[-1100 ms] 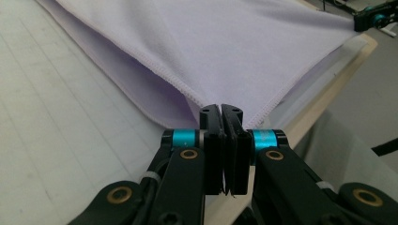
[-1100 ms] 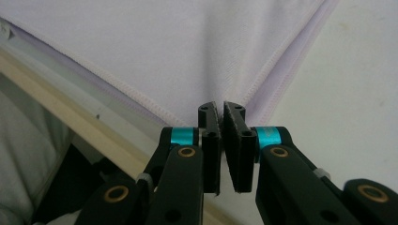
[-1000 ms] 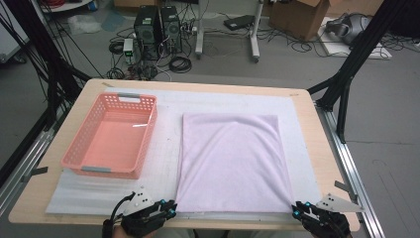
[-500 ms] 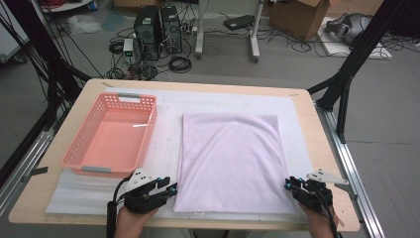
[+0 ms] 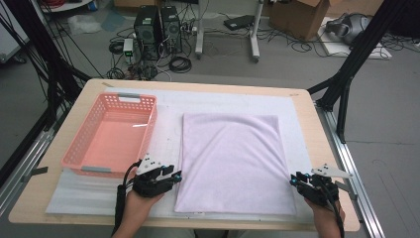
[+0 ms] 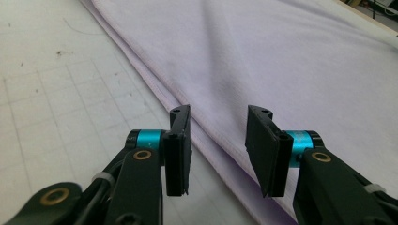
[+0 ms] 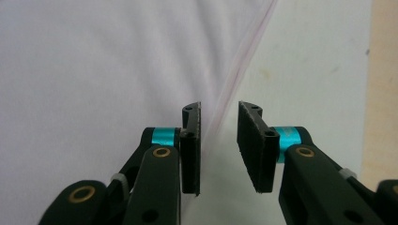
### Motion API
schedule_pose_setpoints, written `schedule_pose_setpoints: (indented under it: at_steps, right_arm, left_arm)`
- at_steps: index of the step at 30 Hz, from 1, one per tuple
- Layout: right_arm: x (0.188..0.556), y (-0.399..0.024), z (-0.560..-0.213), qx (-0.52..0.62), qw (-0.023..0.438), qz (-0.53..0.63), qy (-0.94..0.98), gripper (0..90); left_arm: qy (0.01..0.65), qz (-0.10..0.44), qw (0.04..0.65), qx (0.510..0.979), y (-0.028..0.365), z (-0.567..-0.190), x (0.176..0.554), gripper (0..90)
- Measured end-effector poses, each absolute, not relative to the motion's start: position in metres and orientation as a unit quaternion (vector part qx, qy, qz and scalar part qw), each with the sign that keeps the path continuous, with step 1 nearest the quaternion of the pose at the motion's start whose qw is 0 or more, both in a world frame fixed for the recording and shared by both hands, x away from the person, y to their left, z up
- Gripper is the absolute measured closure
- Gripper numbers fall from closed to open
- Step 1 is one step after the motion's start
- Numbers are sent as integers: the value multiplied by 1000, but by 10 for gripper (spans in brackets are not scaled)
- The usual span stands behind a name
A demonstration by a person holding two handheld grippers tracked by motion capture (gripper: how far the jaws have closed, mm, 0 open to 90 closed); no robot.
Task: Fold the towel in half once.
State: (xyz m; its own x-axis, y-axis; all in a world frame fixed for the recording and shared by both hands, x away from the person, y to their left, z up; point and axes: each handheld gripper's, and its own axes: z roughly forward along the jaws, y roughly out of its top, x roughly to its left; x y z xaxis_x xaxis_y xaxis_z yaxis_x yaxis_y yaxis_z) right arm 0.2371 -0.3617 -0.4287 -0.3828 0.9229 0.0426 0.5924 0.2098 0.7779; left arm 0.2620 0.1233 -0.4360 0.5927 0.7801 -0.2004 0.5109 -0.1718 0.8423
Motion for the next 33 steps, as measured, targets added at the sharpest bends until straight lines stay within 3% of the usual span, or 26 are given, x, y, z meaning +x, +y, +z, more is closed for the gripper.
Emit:
schedule_pose_setpoints:
  at_steps: [3, 5, 14, 17, 23, 26, 30, 33]
  right_arm:
    - [243, -362, -426, 502, 229, 378, 744, 687]
    - [249, -362, -427, 501, 227, 377, 745, 684]
    - [270, -356, -428, 491, 225, 381, 750, 677]
    - [272, -355, -431, 487, 223, 377, 755, 677]
    - [269, -357, -432, 495, 228, 368, 753, 656]
    - [270, -359, -434, 499, 229, 369, 750, 631]
    - [276, -352, -439, 496, 218, 365, 757, 620]
    - [281, -349, -444, 491, 211, 343, 772, 826]
  left_arm:
    - [431, 141, 473, 755, 120, -437, 276, 736]
    - [435, 140, 468, 757, 118, -439, 287, 756]
    - [418, 167, 423, 786, 96, -449, 316, 654]
    - [407, 200, 400, 796, 93, -449, 315, 860]
    - [442, 201, 404, 775, 108, -447, 308, 865]
    - [442, 196, 405, 776, 110, -449, 307, 826]
    - [457, 174, 424, 762, 116, -450, 310, 613]
    - [453, 163, 440, 758, 116, -449, 309, 506]
